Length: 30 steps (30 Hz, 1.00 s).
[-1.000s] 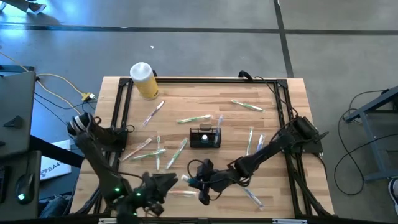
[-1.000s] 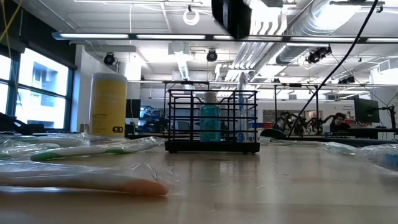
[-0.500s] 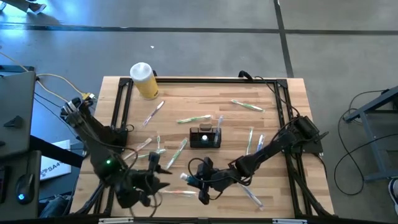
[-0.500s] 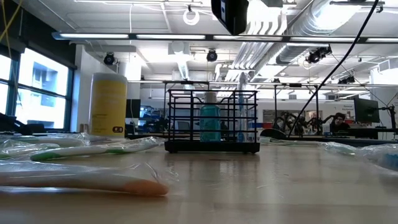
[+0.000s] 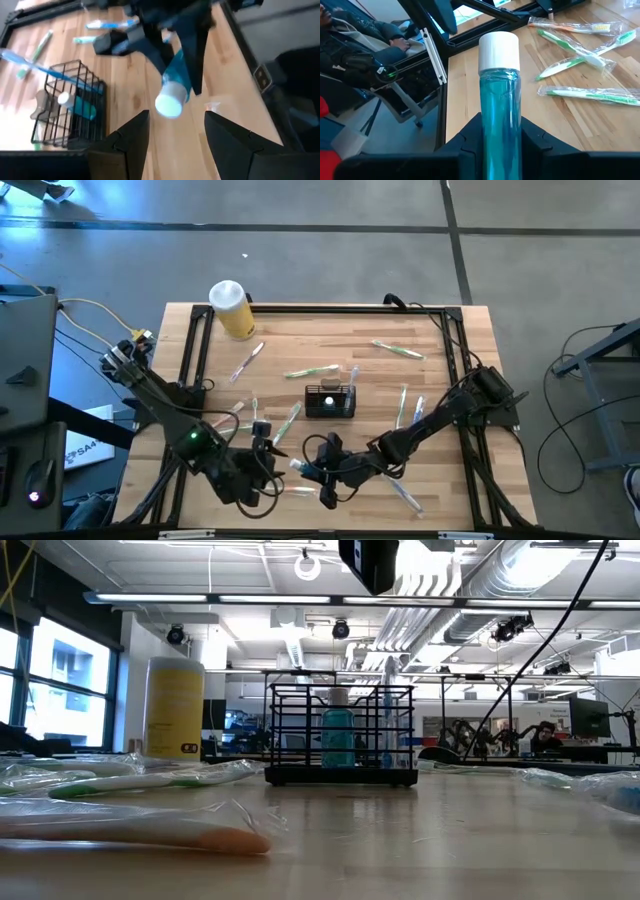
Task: Pick & Place toothbrushing station
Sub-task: Put the mouthwash into the wire organizer
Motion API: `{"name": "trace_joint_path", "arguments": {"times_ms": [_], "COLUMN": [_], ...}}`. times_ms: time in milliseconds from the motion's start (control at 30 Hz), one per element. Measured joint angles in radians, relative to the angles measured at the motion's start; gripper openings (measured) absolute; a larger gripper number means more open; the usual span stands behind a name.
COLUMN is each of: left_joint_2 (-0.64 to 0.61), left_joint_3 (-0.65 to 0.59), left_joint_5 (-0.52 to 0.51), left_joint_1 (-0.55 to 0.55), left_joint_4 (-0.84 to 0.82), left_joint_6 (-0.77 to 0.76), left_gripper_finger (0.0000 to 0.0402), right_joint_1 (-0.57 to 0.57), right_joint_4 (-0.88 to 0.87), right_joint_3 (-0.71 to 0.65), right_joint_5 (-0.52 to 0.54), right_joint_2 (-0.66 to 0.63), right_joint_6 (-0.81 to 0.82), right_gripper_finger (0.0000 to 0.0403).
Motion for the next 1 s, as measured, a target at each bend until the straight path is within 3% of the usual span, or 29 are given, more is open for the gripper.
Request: {"name": "trace_joint_path", "arguments": {"times_ms": [800, 1000], "left_joint_2": [0.073, 0.099], "left_joint_3": [0.001, 0.001], "left_joint_5": [0.083, 0.162], "left_joint_1": [0.074, 0.115], "left_joint_4": [0.092, 0.115], "left_joint_6": [0.028, 0.055], "left_gripper_finger": [0.0182, 0.0182], "right_joint_1": [0.000, 0.000], "right_joint_4": [0.002, 0.001], "right_joint_3": [0.000, 0.000], "right_joint_5": [0.004, 0.004], "right_joint_2": [-0.002, -0.002], "right_joint_6": [-0.009, -0.009], "right_gripper_finger": [0.0067, 0.0068]}}
